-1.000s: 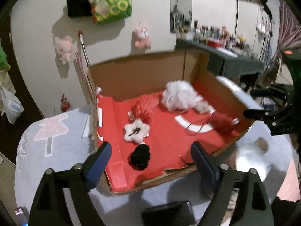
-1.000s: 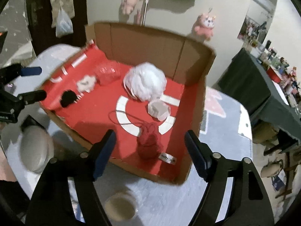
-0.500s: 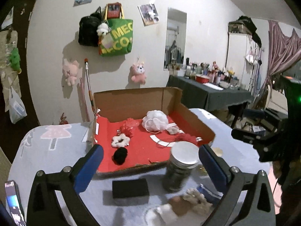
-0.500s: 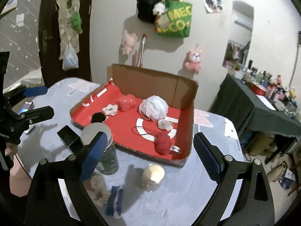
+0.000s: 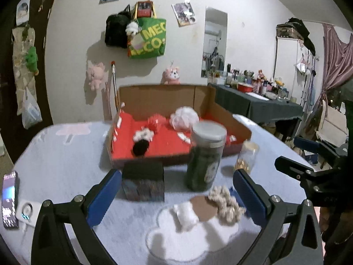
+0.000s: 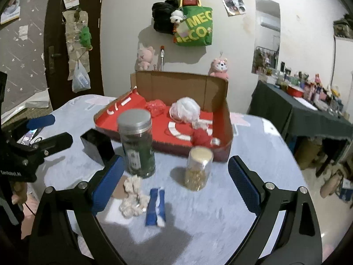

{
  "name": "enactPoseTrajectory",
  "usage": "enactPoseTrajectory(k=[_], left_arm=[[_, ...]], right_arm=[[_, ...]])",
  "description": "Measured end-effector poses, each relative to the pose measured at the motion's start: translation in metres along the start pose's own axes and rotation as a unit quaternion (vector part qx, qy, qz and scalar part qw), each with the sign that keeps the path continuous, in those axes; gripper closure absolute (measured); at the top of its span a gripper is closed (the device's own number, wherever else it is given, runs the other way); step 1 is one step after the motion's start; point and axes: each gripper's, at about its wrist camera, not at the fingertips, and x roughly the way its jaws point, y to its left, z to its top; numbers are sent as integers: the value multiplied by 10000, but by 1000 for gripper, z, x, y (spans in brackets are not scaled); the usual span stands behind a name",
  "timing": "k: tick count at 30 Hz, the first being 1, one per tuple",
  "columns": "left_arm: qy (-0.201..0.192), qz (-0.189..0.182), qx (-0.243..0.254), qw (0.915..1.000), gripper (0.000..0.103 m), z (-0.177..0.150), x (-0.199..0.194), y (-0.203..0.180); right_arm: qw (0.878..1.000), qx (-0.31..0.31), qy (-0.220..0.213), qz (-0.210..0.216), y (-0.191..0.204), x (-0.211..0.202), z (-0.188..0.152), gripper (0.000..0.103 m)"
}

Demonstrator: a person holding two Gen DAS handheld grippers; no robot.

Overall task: Organize soft objects
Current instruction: 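Withdraw both grippers from the box back toward the remaining items, then grasp the white cloth roll with the left gripper while the right grasps the blue-and-white tube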

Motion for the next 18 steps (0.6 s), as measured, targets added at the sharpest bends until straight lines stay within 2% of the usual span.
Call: enactPoseTrajectory(k=[9, 18], left_arm=[[313, 142, -96, 9994, 0, -44, 20, -1], [654, 210, -169, 9975, 0, -58, 40, 3]], right_arm=[[9991, 358, 211, 8, 0, 16, -50, 7], [9976, 380, 572, -26, -3, 37, -71, 7]])
